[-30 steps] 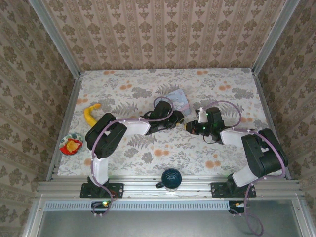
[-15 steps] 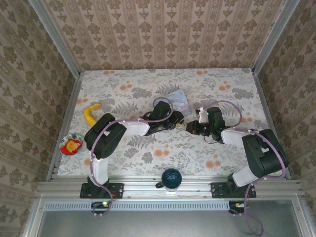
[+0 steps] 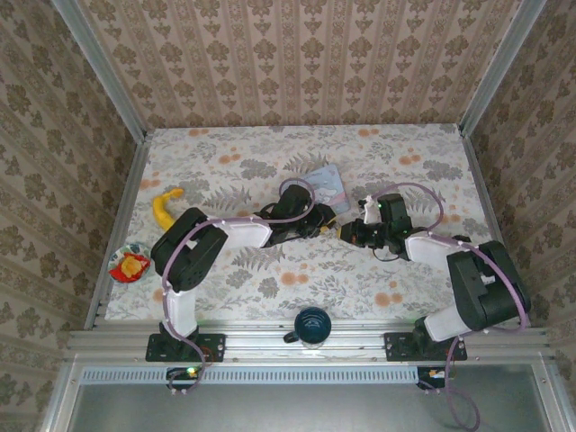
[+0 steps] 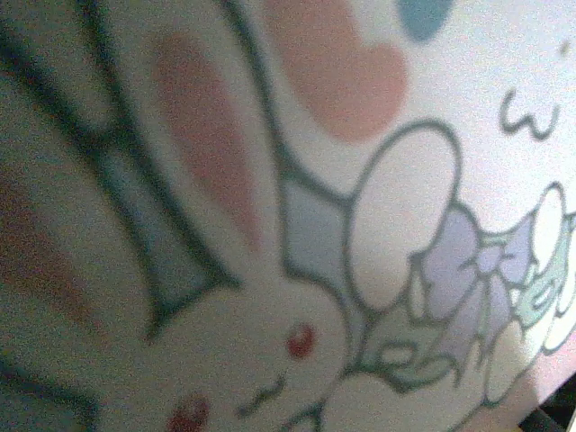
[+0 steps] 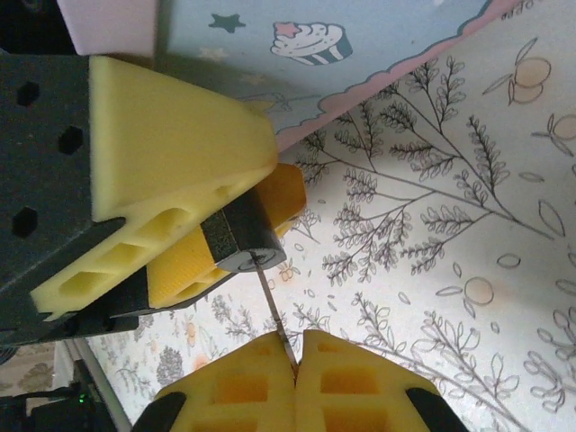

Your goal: Unlock the padlock with the key

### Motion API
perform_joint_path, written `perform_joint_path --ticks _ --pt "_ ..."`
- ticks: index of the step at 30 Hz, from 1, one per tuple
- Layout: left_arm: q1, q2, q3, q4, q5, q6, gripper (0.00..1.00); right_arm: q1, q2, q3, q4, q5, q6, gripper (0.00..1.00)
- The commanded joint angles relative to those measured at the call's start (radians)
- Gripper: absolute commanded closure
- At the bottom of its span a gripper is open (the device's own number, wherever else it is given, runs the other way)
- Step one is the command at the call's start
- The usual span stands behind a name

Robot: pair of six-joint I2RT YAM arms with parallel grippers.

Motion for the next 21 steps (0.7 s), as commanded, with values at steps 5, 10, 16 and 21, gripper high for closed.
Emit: perform_joint_path --ticks 5,10,16,21 --pt "-0.029 -0.010 -0.037 -0.194 0.150 -0.050 1.00 -0.026 -0.107 0.012 -0.056 0.101 0.026 1.00" --pt "-0.028 -0.005 -0.037 -0.170 0.142 -0.062 1.00 -0.025 -0.085 0.015 -0.049 0.092 0.025 1.00" --pt "-0.028 -0.003 -0.028 -0.184 0.148 -0.054 1.00 -0.025 -0.053 0.035 -0.035 0.077 0.049 1.00" --pt "-0.031 0.003 -0.020 -0.188 0.154 -0.046 1.00 -0.025 -0.031 0.104 -0.113 0.073 0.020 1.00"
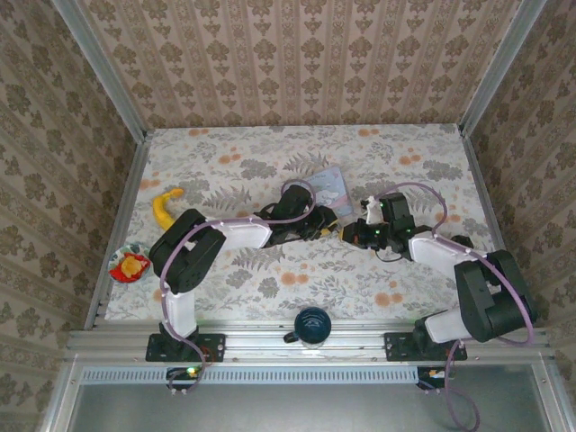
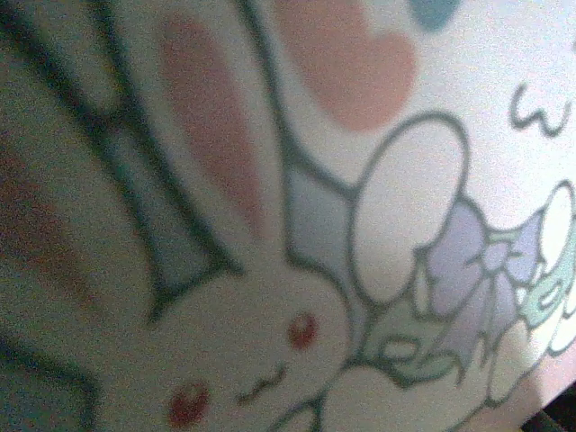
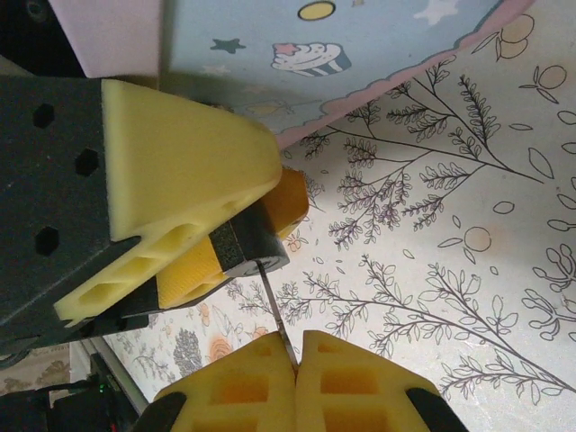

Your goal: Unlock the padlock with the key

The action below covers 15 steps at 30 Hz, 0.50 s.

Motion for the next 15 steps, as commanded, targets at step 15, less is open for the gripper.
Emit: perform_joint_path --ticks 15 --pt "-0.030 0.044 0.012 -0.146 0.154 -0.057 1.00 0.021 0.063 0.084 0.097 0.150 0.005 1.00"
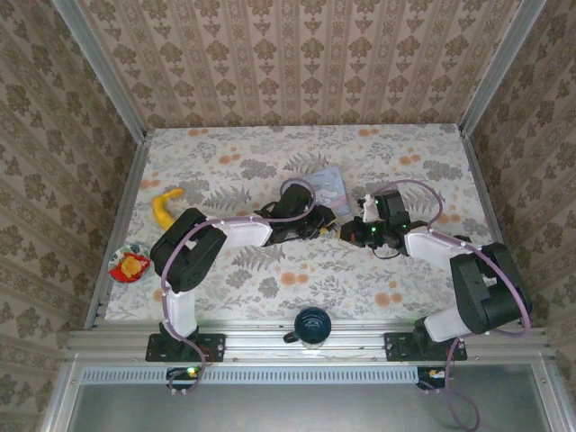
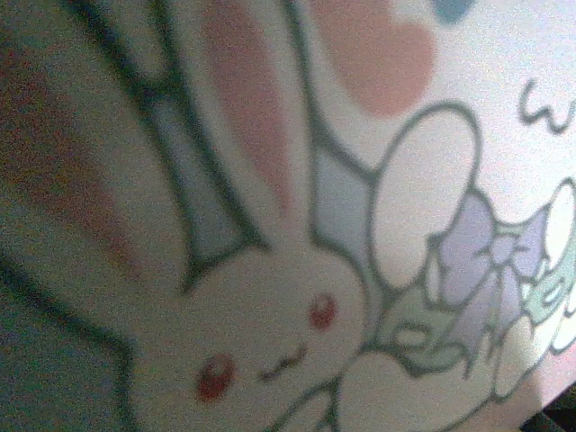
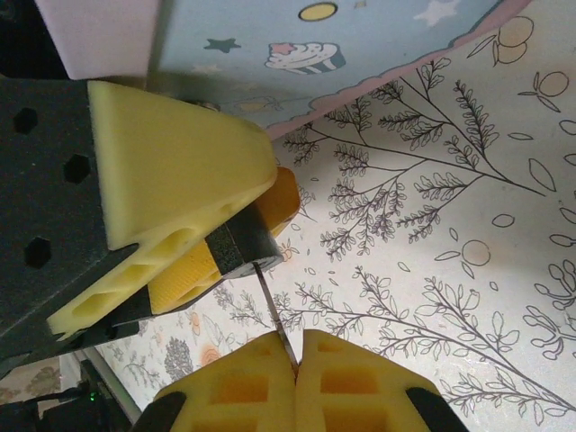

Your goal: Unlock the padlock with the key

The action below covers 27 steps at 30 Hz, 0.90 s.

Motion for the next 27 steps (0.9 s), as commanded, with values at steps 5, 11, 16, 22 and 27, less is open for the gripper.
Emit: perform_joint_path --ticks 5,11,16,22,27 --pt "-0.030 0.028 -0.019 -0.085 0.170 -0.098 1.00 0.000 0.033 0.045 0.175 0.044 -0.059 1.00" --pt "-0.020 0.017 -0.031 -0.085 0.172 -0.104 1.00 -0.004 0.012 0.026 0.226 -0.038 -0.121 1.00" --pt "-0.011 0.016 -0.051 -0.068 0.163 -0.122 1.00 -0.015 -0.006 0.045 0.146 -0.063 -0.163 1.00" --pt "-0.003 0.018 -0.079 -0.040 0.138 -0.145 1.00 -0.023 0.043 0.051 0.074 -0.060 -0.168 1.00" --pt "-0.002 0.019 -0.079 -0.045 0.126 -0.151 1.00 -0.027 0.076 0.002 0.180 -0.087 -0.112 1.00"
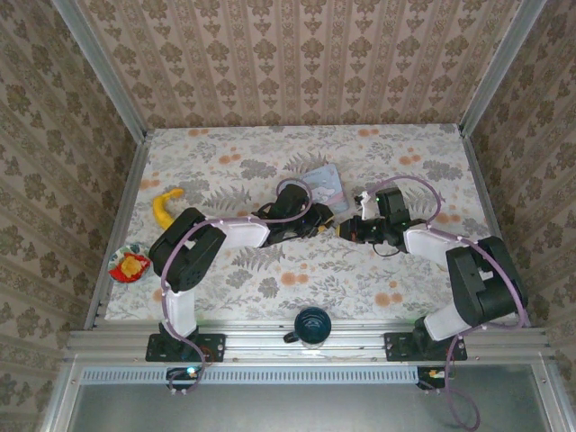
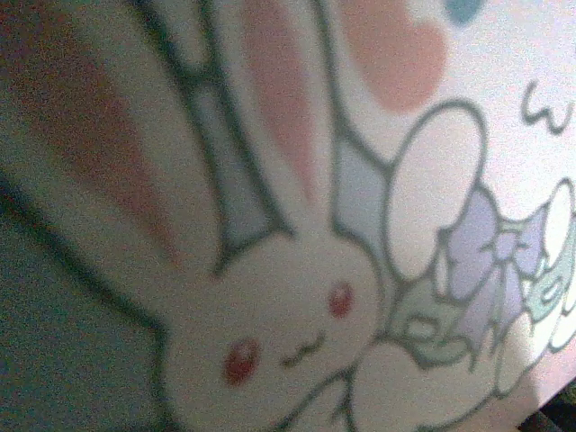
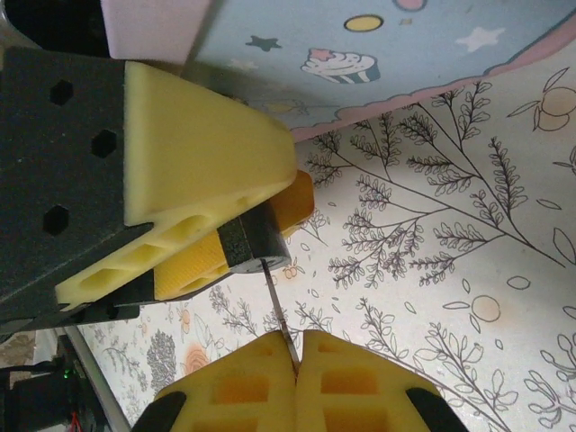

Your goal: Unlock the padlock with the key

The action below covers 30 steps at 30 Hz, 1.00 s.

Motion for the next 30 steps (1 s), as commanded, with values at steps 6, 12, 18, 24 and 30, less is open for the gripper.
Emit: perform_joint_path --ticks 6,12,18,24,30 --pt "-0.022 0.020 -0.048 -0.124 0.124 -0.123 1.00 -0.010 0.020 -0.017 0.128 -0.019 0.028 1.00" --pt "-0.027 0.028 -0.031 -0.129 0.128 -0.117 1.00 -0.007 0.006 -0.028 0.159 -0.030 0.050 1.00" --pt "-0.024 0.037 -0.019 -0.141 0.119 -0.114 1.00 -0.007 -0.014 -0.043 0.090 0.033 0.037 1.00" --pt "-0.019 0.044 -0.016 -0.152 0.098 -0.114 1.00 -0.007 0.010 -0.080 0.085 0.041 0.026 1.00" --pt "-0.014 0.055 -0.001 -0.162 0.084 -0.109 1.00 -0.008 0.005 -0.104 0.108 0.039 0.022 1.00"
